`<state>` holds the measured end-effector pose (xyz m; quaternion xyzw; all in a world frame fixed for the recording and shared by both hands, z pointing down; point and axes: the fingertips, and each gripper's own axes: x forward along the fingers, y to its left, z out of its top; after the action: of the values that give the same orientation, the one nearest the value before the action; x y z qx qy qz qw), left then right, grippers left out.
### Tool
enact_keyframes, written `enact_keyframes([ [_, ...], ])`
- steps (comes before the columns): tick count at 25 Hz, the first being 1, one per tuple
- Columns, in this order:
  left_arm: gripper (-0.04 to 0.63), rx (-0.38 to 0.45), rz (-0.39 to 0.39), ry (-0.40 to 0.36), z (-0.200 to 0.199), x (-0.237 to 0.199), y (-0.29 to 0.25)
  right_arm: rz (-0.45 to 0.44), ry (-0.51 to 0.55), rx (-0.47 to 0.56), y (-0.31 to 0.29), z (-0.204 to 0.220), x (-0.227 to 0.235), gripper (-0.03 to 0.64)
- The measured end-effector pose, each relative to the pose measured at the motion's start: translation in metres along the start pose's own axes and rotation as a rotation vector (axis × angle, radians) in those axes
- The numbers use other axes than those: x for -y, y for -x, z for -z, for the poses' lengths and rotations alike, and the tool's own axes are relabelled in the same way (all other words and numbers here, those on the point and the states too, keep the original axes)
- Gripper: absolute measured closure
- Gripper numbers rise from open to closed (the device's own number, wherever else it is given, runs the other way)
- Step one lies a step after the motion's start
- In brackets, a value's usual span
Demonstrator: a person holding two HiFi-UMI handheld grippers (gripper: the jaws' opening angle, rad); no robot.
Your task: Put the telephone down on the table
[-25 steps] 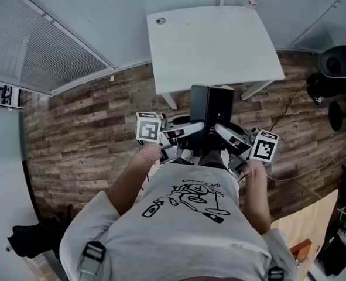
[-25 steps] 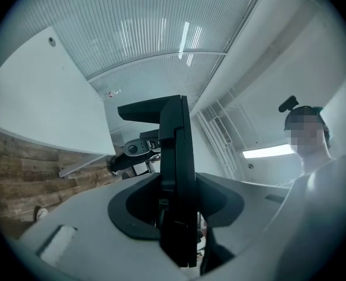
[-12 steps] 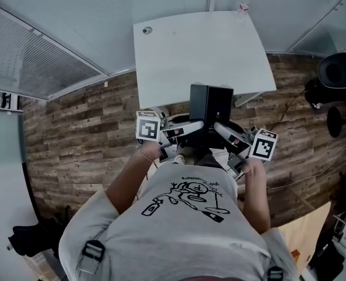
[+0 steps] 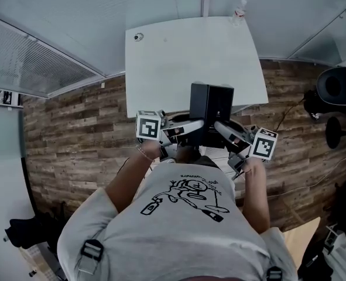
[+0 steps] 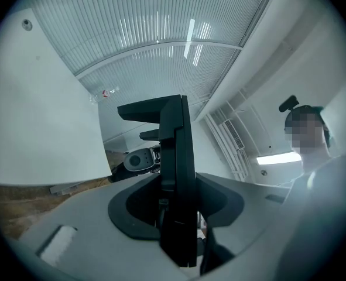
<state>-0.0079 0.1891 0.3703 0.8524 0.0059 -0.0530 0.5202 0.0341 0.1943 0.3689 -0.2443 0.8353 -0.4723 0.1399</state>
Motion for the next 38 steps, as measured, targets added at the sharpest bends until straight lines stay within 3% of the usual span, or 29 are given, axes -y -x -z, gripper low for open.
enact_keyframes([
  [13, 0.434, 0.057, -0.065, 0.027, -0.037, -0.046, -0.101, -0.028, -0.034, -0.079, 0.052, -0.084, 0.07, 0.462],
  [26, 0.434, 0.113, -0.088, 0.043, -0.072, -0.077, -0.08, -0.041, -0.059, -0.139, 0.008, -0.101, 0.095, 0.463],
  [33, 0.434, 0.158, -0.098, 0.094, -0.181, -0.147, -0.028, -0.022, -0.1, -0.202, -0.109, -0.158, 0.149, 0.463],
  [38, 0.434, 0.17, -0.102, 0.074, -0.19, -0.146, -0.025, -0.033, -0.083, -0.215, -0.117, -0.164, 0.149, 0.463],
])
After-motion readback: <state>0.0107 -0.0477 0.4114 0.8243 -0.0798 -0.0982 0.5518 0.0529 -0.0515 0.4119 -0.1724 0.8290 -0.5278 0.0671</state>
